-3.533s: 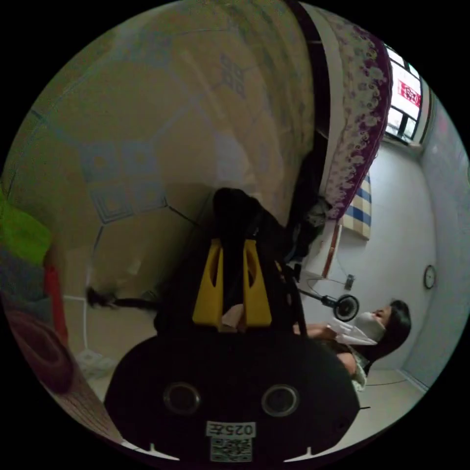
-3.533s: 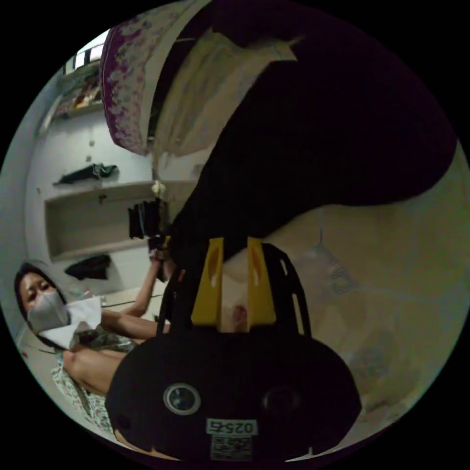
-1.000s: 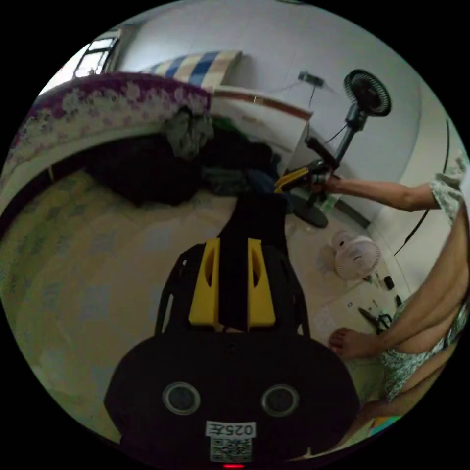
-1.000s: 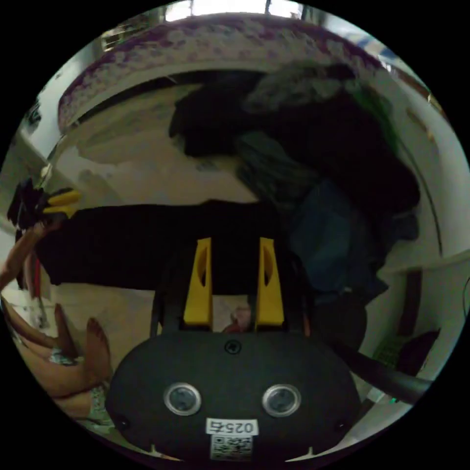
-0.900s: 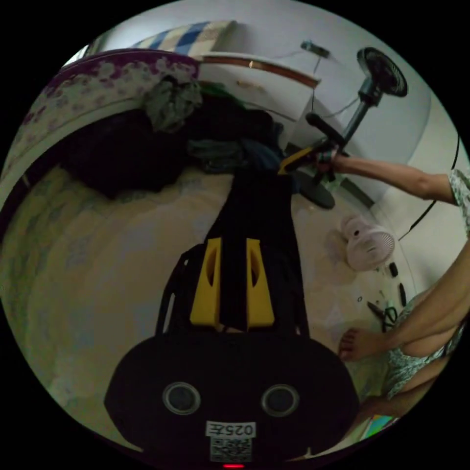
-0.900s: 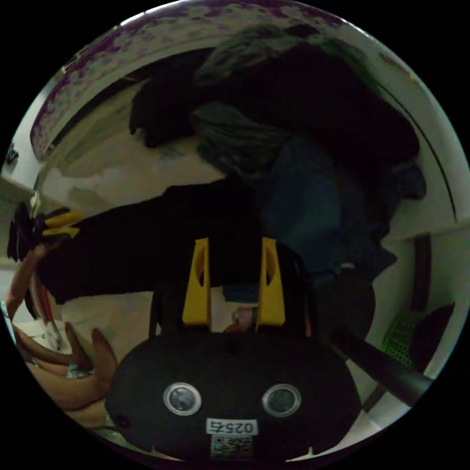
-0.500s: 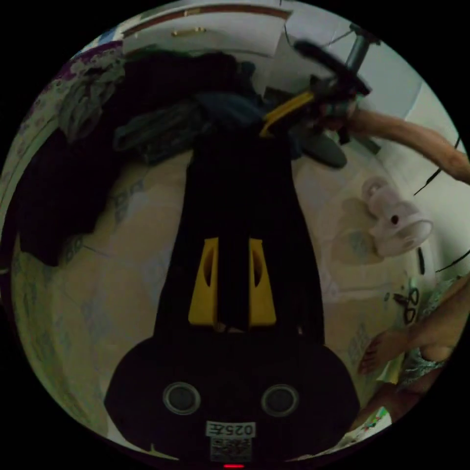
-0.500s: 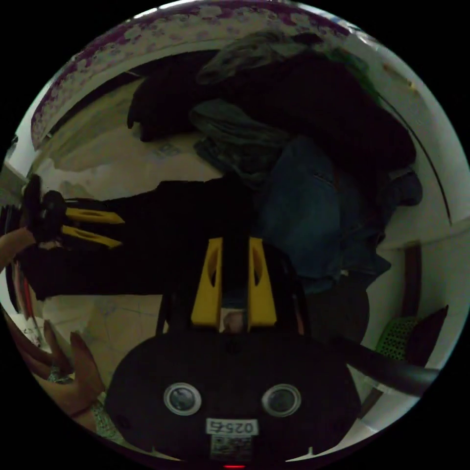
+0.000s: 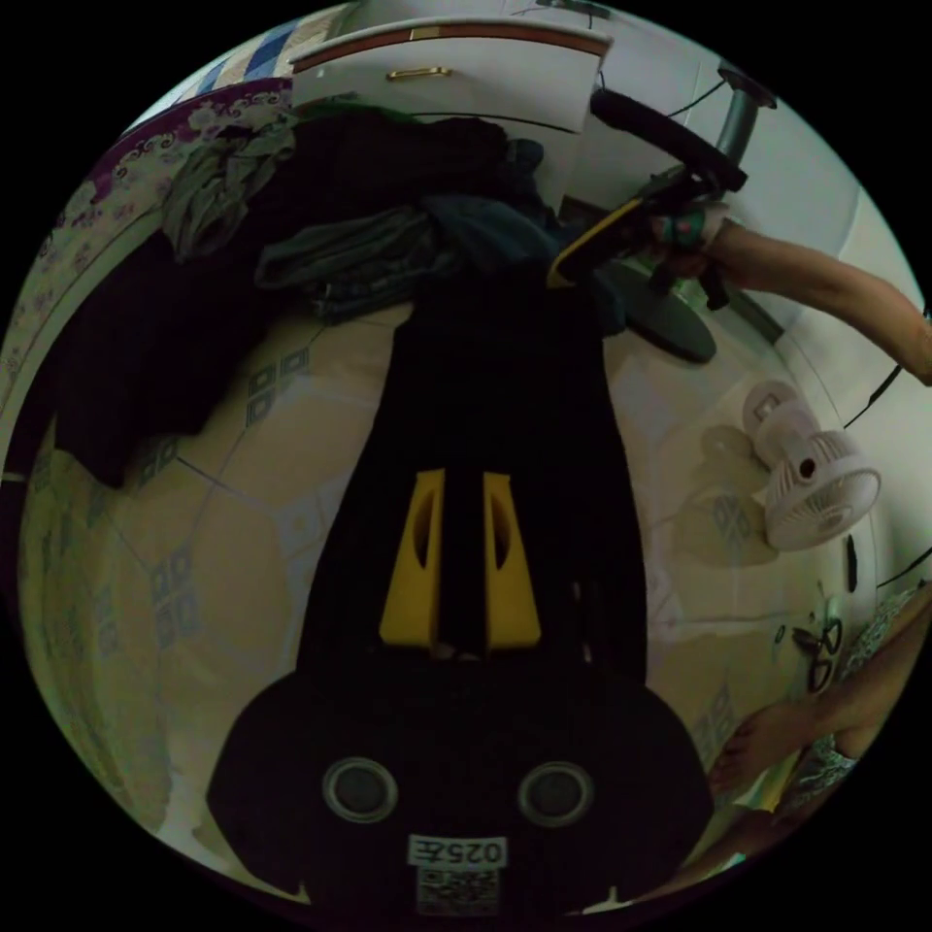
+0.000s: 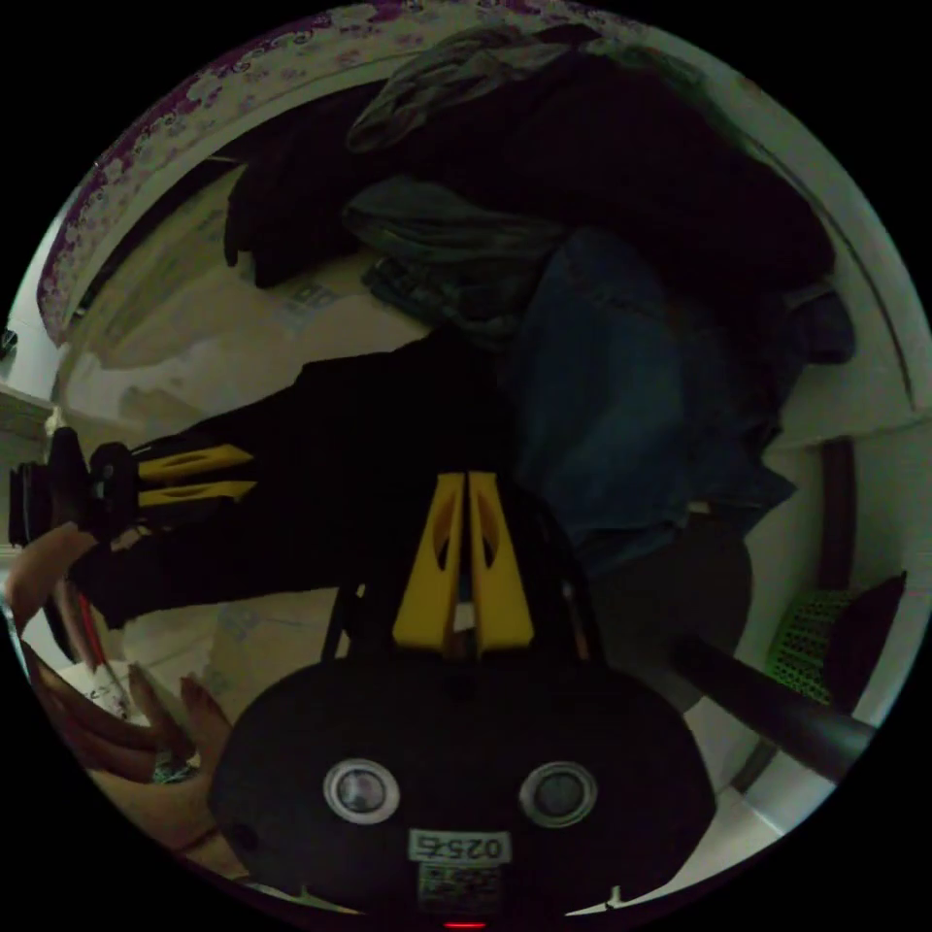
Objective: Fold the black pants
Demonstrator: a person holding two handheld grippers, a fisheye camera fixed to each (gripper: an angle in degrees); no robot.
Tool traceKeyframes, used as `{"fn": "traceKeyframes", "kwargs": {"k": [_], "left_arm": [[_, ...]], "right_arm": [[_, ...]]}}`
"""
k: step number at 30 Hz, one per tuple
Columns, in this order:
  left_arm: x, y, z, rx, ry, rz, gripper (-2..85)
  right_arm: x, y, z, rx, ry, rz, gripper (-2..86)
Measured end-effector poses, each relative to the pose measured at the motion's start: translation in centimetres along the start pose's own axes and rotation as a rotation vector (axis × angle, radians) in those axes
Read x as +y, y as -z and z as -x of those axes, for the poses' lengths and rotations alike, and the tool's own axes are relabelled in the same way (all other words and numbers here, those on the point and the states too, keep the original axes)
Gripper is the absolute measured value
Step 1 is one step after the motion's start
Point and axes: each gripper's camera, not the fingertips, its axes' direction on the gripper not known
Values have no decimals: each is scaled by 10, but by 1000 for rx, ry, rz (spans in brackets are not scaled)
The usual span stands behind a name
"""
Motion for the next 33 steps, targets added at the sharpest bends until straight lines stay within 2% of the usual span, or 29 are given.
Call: {"fn": "traceKeyframes", "kwargs": {"k": [5,8,10,14,16,21,25,27,29,33], "left_arm": [[-14,-12,12,36,37,-3,47],[-21,-18,15,21,34,1,42],[-18,-18,17,12,28,-1,39],[-10,-17,26,15,30,3,31],[-4,-16,30,21,37,2,28],[15,-10,41,31,46,4,19],[33,-3,48,40,50,3,13],[44,2,54,47,60,2,11],[53,5,57,46,62,3,9],[77,16,62,46,75,6,8]], "right_arm": [[7,10,-40,-1,-27,36,-4],[13,-10,-64,-99,-82,94,19],[19,-8,-82,-177,-179,58,62],[61,0,-113,-421,-414,-149,134],[81,-12,-122,-569,-472,-204,136],[96,-43,-147,-675,-592,-259,127],[84,-46,-132,-587,-514,-186,134],[68,-43,-111,-446,-421,-115,134],[57,-33,-93,-346,-363,-144,127],[39,-32,-82,-389,-418,-189,113]]}}
